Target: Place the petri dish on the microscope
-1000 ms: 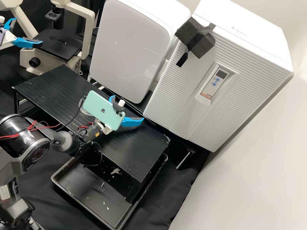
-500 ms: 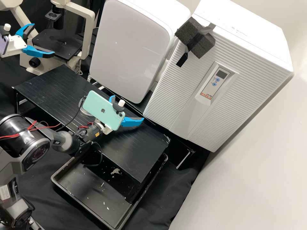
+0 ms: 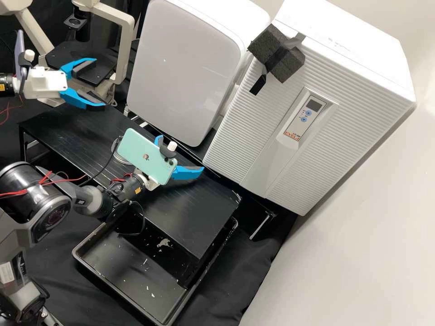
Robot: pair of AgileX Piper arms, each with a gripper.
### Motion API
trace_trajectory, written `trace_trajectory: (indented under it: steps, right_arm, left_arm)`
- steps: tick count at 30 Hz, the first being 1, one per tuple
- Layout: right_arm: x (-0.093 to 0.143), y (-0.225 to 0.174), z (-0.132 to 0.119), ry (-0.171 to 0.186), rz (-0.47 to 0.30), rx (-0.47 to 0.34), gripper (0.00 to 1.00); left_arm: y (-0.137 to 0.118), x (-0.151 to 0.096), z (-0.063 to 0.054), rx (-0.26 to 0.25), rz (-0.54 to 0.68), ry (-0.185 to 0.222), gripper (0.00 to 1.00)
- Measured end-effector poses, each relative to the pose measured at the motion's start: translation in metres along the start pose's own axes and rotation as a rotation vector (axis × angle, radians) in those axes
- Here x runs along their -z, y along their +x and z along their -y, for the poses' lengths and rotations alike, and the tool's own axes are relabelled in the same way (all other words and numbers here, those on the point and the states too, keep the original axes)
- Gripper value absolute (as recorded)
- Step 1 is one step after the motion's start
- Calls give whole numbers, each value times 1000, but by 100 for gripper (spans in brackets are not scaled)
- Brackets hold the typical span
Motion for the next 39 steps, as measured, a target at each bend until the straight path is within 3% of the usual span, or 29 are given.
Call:
trace_trajectory:
  steps: [4, 10, 19, 30, 39]
  right_arm:
    - [0, 0, 0, 0, 0, 0, 100]
    - [0, 0, 0, 0, 0, 0, 100]
    - [0, 0, 0, 0, 0, 0, 100]
    - [0, 0, 0, 0, 0, 0, 100]
    - [0, 0, 0, 0, 0, 0, 100]
  left_arm:
    - [11, -6, 8, 64, 19, -26, 100]
    - [16, -26, 11, 102, 126, -89, 100]
    - [10, -45, 10, 124, 211, -86, 100]
    - [28, -49, 32, 200, 213, -87, 100]
    - [49, -60, 37, 219, 248, -57, 100]
